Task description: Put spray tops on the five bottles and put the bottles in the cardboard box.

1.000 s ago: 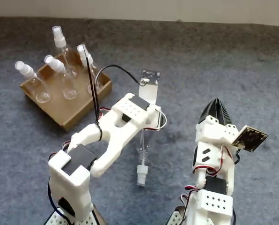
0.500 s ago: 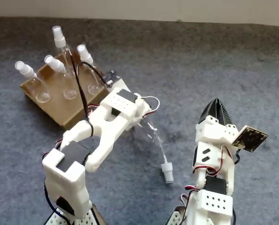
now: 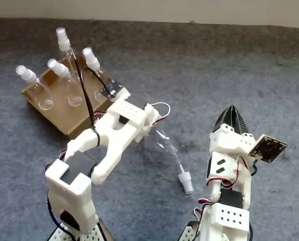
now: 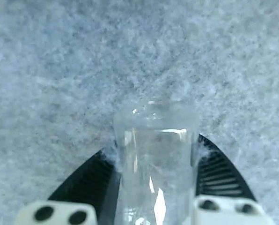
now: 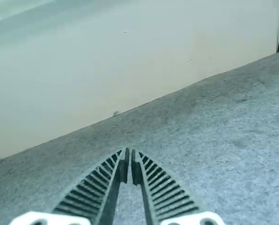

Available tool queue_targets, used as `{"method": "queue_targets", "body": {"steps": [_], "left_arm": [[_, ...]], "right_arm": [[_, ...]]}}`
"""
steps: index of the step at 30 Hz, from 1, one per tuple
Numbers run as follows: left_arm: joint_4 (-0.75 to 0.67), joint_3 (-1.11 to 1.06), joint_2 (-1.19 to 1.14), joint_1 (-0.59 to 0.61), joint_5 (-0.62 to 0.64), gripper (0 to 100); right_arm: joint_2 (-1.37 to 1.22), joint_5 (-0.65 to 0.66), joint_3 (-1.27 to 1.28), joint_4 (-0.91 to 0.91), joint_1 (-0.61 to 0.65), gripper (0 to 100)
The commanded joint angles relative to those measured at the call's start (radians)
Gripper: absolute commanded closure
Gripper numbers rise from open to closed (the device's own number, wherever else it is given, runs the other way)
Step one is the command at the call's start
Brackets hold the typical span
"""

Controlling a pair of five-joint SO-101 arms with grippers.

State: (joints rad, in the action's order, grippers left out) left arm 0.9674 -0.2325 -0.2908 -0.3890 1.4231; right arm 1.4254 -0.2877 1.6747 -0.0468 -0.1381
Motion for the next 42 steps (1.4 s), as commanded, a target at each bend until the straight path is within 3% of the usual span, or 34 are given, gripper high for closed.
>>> {"method": "queue_targets", "body": {"steps": [1,4,17,19,25,28,39,42], "left_arm": [[0.032,0.007,0.021,0.016,-0.163,96],[0.031,0.016,0.021,0.012,-0.273,96],[0.025,0.016,0.021,0.018,-0.281,96],[0.025,0.016,0.021,0.018,-0.281,90],[0.029,0.007,0.018,0.015,-0.276,57],[0.031,0.007,0.016,0.012,-0.278,46],[0.049,0.012,0.073,0.01,-0.292,43],[0.15,0.021,0.168,0.007,-0.404,43]], "right_arm": [[0.016,0.014,0.139,-0.005,0.025,98.8],[0.016,0.014,0.139,-0.005,0.025,98.8],[0.016,0.014,0.14,-0.005,0.027,98.8],[0.016,0.014,0.14,-0.005,0.027,98.8],[0.016,0.014,0.142,-0.005,0.027,98.8],[0.016,0.014,0.142,-0.005,0.027,98.7],[0.016,0.014,0.142,-0.005,0.027,98.7],[0.016,0.014,0.142,-0.005,0.027,98.7]]}}
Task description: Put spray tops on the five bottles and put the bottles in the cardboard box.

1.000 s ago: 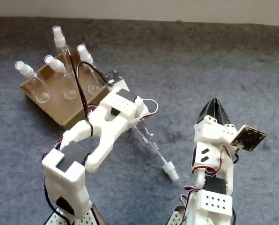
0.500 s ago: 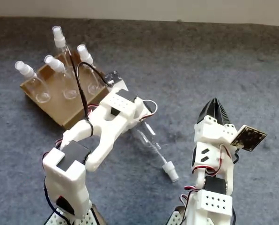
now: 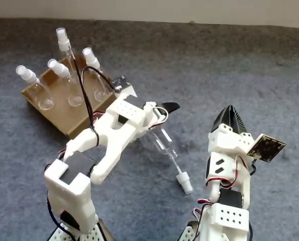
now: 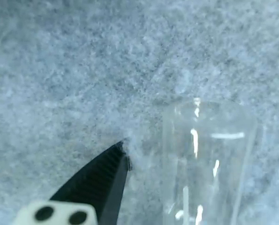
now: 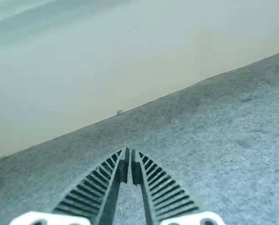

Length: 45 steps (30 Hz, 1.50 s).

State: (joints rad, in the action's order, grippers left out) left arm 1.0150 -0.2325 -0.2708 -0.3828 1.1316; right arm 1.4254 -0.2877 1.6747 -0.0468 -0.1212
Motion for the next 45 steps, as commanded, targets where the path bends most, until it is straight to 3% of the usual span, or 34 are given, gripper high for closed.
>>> {"method": "queue_targets", "body": {"steps": [1,9,12,17,26,30,45], "left_arm": [[0.133,0.022,0.186,-0.001,-0.155,43],[0.321,0.024,0.397,0.016,-0.595,43],[0.4,0.028,0.409,0.045,-0.855,43],[0.419,0.019,0.406,0.11,-1.347,43],[0.402,0.019,0.404,0.125,-2.048,42],[0.379,0.031,0.404,0.125,-2.157,43],[0.318,0.035,0.375,0.033,-2.318,42]], "right_arm": [[0.016,0.014,0.142,-0.005,0.01,98.7],[0.016,0.014,0.142,-0.005,0.01,98.7],[0.016,0.014,0.142,-0.005,0.01,98.7],[0.016,0.014,0.142,-0.005,0.01,98.7],[0.016,0.014,0.142,-0.005,0.01,98.7],[0.016,0.014,0.142,-0.005,0.01,98.7],[0.016,0.014,0.142,-0.005,0.01,98.7]]}}
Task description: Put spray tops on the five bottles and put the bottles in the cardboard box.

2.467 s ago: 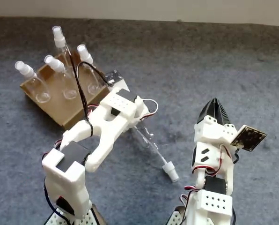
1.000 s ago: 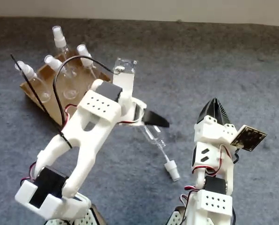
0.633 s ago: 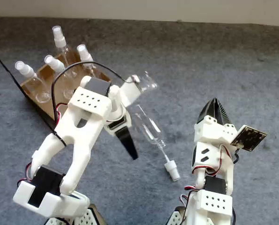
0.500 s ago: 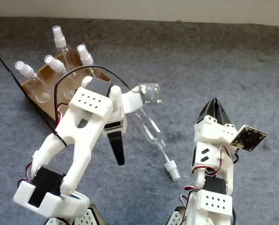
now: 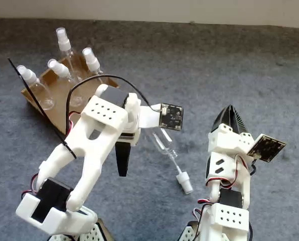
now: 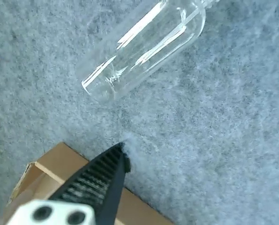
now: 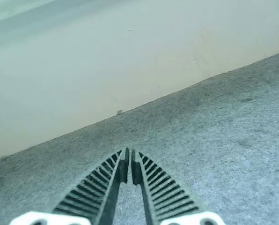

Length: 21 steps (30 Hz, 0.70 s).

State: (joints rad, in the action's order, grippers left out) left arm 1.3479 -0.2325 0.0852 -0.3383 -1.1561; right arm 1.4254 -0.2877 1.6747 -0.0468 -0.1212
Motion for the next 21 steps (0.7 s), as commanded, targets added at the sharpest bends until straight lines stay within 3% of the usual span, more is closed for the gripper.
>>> {"method": "queue_targets", "body": {"steps": [1,7,12,21], "left_arm": [[-0.015,0.039,0.001,-0.012,-0.032,42],[-0.003,0.213,-0.202,-0.036,-0.034,42],[0.106,0.371,-0.374,-0.074,-0.189,42],[0.166,0.582,-0.572,-0.113,-0.295,42]], "right_arm": [[0.016,0.014,0.142,-0.005,0.01,98.7],[0.016,0.014,0.142,-0.005,0.01,98.7],[0.016,0.014,0.142,-0.005,0.01,98.7],[0.016,0.014,0.14,-0.005,0.01,98.7]]}}
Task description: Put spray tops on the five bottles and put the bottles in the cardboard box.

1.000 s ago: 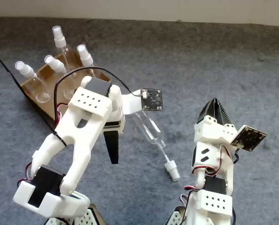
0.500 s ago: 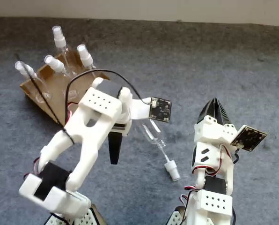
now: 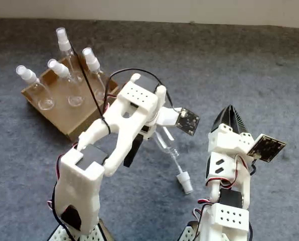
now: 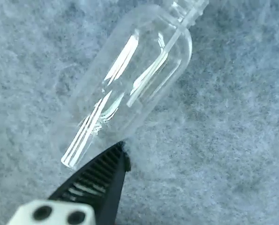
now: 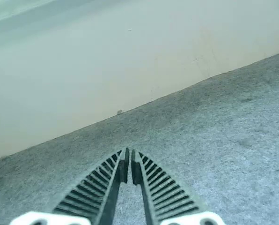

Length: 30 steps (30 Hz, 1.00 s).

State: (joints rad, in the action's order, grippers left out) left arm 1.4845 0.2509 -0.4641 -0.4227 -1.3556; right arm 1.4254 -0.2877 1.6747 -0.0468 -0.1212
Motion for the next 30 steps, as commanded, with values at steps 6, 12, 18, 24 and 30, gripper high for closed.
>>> {"method": "queue_targets", "body": {"steps": [6,12,18,24,30], "left_arm": [[0.071,0.102,-0.041,-0.059,-0.153,42],[0.071,0.125,-0.008,-0.028,-0.153,43],[0.063,0.134,0.117,-0.027,-0.152,43],[-0.101,0.125,0.114,-0.028,-0.109,43],[-0.241,0.134,-0.038,-0.05,-0.025,43]], "right_arm": [[0.016,0.014,0.137,-0.005,0.01,98.7],[0.016,0.014,0.137,-0.005,0.01,98.7],[0.016,0.014,0.139,-0.005,0.01,98.7],[0.016,0.014,0.14,-0.005,0.01,98.7],[0.016,0.014,0.14,-0.005,0.01,98.7]]}}
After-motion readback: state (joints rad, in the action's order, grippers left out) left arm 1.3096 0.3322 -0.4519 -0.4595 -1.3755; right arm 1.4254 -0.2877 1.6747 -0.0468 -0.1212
